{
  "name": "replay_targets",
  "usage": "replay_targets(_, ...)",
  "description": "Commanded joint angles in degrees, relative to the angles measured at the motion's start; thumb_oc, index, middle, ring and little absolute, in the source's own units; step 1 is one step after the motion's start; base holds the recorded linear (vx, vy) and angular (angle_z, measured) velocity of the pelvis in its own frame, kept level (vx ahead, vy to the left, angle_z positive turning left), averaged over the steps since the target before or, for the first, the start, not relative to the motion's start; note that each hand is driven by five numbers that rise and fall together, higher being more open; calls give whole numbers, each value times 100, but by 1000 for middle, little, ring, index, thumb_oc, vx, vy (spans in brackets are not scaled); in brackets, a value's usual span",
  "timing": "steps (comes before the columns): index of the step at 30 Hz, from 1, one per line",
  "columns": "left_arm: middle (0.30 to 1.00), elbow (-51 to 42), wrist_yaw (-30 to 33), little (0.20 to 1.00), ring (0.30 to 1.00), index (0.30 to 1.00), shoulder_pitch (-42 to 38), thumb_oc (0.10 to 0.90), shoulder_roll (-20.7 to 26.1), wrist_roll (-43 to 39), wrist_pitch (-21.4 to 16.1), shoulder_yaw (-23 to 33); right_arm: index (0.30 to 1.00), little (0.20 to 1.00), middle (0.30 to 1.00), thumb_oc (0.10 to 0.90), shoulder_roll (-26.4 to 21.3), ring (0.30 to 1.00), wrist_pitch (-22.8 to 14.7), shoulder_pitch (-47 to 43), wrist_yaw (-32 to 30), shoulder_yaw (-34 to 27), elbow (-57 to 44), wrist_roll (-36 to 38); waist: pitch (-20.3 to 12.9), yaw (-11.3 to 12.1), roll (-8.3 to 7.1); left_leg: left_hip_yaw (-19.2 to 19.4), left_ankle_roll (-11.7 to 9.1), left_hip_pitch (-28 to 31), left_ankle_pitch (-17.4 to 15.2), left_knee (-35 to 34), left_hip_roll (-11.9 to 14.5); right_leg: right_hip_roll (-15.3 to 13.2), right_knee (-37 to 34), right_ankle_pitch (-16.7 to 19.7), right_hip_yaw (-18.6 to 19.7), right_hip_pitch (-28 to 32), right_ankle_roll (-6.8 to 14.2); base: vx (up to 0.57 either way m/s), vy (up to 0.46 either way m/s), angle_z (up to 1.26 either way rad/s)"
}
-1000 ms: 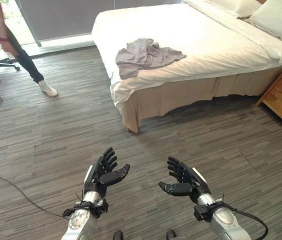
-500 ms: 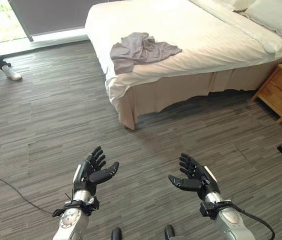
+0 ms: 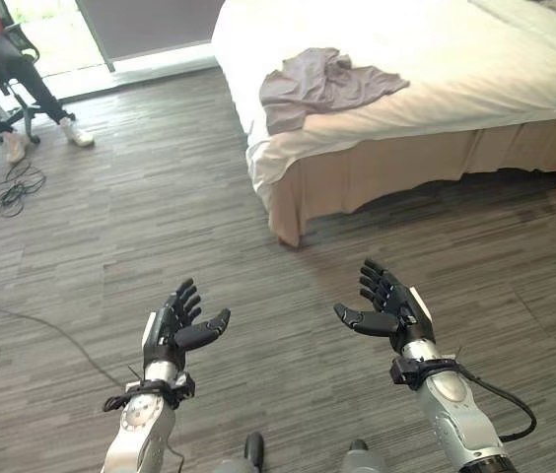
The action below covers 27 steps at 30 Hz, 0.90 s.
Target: Pick up bed clothes into laundry basket.
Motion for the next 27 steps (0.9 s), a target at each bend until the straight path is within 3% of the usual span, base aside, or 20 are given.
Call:
replay_targets(1, 900, -682, -87, 900, 900, 900, -329, 800, 443, 27, -727, 312, 900, 900, 900, 800, 157, 900, -520, -189, 44, -77, -535, -42, -268, -42, -158, 235, 52, 511, -904, 60, 13, 261, -221, 414, -48, -699, 5, 288, -27, 6)
replay_targets(3, 900, -728, -190, 900, 900, 900, -455, 800, 458, -143, -747, 229, 900, 900, 900, 800, 112, 900, -549, -9, 67, -227, -536, 7, -254, -339, -200, 36, -71, 1011, -1157, -174, 25, 315, -1276, 489, -156, -1009, 74, 565, -115, 22)
replay_targets(4, 900, -661, -209, 900, 900, 900, -652, 800, 491, -182, -770, 158, 900, 900, 900, 800, 65, 900, -569, 146, 51, -342, -495, 17, -277, -619, -300, -133, -214, 1408, -1371, -339, 45, 295, -2437, 694, -106, -1221, 268, 809, -191, 46)
replay_targets(5, 900, -596, -193, 900, 900, 900, -806, 800, 508, -180, -794, 111, 900, 900, 900, 800, 75, 900, -583, 194, 40, -385, -435, 34, -269, -758, -269, -227, -281, 1661, -1493, -417, 162, 380, -2894, 802, -178, -1216, 337, 771, -201, 65)
replay_targets(7, 900, -541, -181, 900, 900, 900, -965, 800, 481, -138, -865, 41, 900, 900, 900, 800, 110, 900, -613, 318, 26, -456, -410, -4, -342, -937, -246, -321, -394, 2086, -1742, -485, 411, 405, -3243, 928, -458, -1233, 406, 571, -230, 80)
replay_targets(9, 900, -597, -237, 900, 900, 900, -913, 800, 357, -250, -905, 35, 900, 900, 900, 800, 50, 900, -608, 451, 74, -458, -428, 4, -553, -942, -285, -275, -559, 2061, -1733, -217, 560, 417, -3142, 982, -498, -982, 287, 522, -269, 76)
replay_targets(11, 900, -635, -202, 900, 900, 900, -829, 800, 186, -436, -953, -41, 900, 900, 900, 800, -13, 900, -608, 407, 92, -404, -308, 48, -750, -990, -217, -314, -850, 1786, -769, 801, 713, 684, -2843, 931, -359, -819, 56, 507, -261, 62)
replay_targets(12, 900, -597, -151, 900, 900, 900, -825, 800, 69, -539, -952, -51, 900, 900, 900, 800, -75, 900, -612, 328, 136, -318, -260, 48, -812, -962, -290, -360, -957, 1351, 39, 1720, 694, 686, -2815, 799, -302, -582, -121, 492, -299, -1)
replay_targets(13, 900, -602, -129, 900, 900, 900, -825, 800, 31, -590, -927, -76, 900, 900, 900, 800, -146, 900, -611, 280, 88, -280, -203, 78, -797, -869, -315, -218, -1009, 922, 368, 2605, 732, 763, -2823, 621, -326, -301, -246, 541, -393, -23)
replay_targets(14, 900, -672, -139, 900, 900, 900, -844, 800, 13, -678, -880, -67, 900, 900, 900, 800, -165, 900, -657, 202, 53, -246, -202, 270, -735, -783, -441, -28, -961, 567, 613, 3381, 750, 814, -2893, 461, -358, 39, -454, 562, -458, -37)
replay_targets(15, 900, -751, -178, 900, 900, 900, -862, 800, 50, -670, -862, -102, 900, 900, 900, 800, -186, 900, -669, 180, 68, -230, -211, 411, -659, -656, -552, 135, -831, 270, 606, 3955, 765, 875, -2967, 345, -320, 355, -585, 542, -472, -21)
replay_targets(16, 900, -796, -171, 900, 900, 900, -878, 800, 87, -570, -858, -131, 900, 900, 900, 800, -196, 900, -671, 148, 54, -224, -189, 449, -564, -492, -669, 220, -760, -136, 349, 4393, 592, 861, -3052, 214, -222, 651, -650, 500, -397, -30)
replay_targets(17, 900, -821, -150, 900, 900, 900, -918, 800, 111, -492, -861, -142, 900, 900, 900, 800, -237, 900, -672, 106, 26, -228, -190, 414, -470, -343, -740, 369, -721, -636, 229, 4548, 595, 847, -3130, 146, -183, 907, -644, 545, -306, -26)
replay_targets(19, 900, -771, -161, 900, 900, 900, -955, 800, 97, -609, -893, -104, 900, 900, 900, 800, -360, 900, -659, -51, -74, -232, -181, 340, -402, -90, -788, 641, -714, -1258, 130, 4189, 709, 868, -3258, 0, -107, 1297, -618, 603, -145, -17)
replay_targets(20, 900, -703, -195, 900, 900, 900, -936, 800, 95, -717, -921, -52, 900, 900, 900, 800, -356, 900, -731, -114, -52, -285, -224, 418, -483, 15, -684, 951, -761, -1563, 359, 2884, 1105, 943, -3306, -200, -171, 1549, -550, 519, -11, -15)
replay_targets(21, 900, -700, -200, 900, 900, 900, -927, 800, 92, -721, -925, -59, 900, 900, 900, 800, -361, 900, -732, -100, -48, -288, -225, 422, -466, 56, -696, 997, -772, -1475, 342, 2836, 1106, 934, -3317, -216, -137, 1594, -551, 801, 109, -14)
replay_targets(22, 900, -632, -148, 900, 900, 900, -847, 800, 125, -669, -941, 4, 900, 900, 900, 800, -350, 900, -738, -90, -54, -303, -279, 305, -499, 239, -550, 981, -785, -1551, 513, 1629, 1202, 1003, -3346, -442, -29, 1838, -488, 417, 84, -29)
replay_targets(23, 900, -631, -146, 900, 900, 900, -841, 800, 121, -667, -942, 0, 900, 900, 900, 800, -352, 900, -737, -81, -56, -302, -281, 301, -486, 250, -575, 1010, -791, -1466, 520, 1552, 1178, 977, -3342, -470, -19, 1875, -488, 596, 141, -43)
replay_targets(25, 900, -563, -23, 900, 900, 900, -711, 800, 115, -619, -981, 182, 900, 900, 900, 800, -347, 900, -730, -83, -66, -260, -266, 123, -545, 476, -426, 561, -883, -1402, 890, 305, 977, 1076, -3435, -688, 170, 2276, -423, 552, 118, -42)
replay_targets(27, 900, -613, 50, 900, 900, 900, -609, 800, 137, -585, -1047, 385, 900, 900, 900, 800, -315, 900, -721, -139, -55, -199, -219, 58, -585, 659, -355, 49, -1043, -1463, 1059, -273, 893, 1098, -3493, -830, 451, 2581, -386, 546, 125, -52)
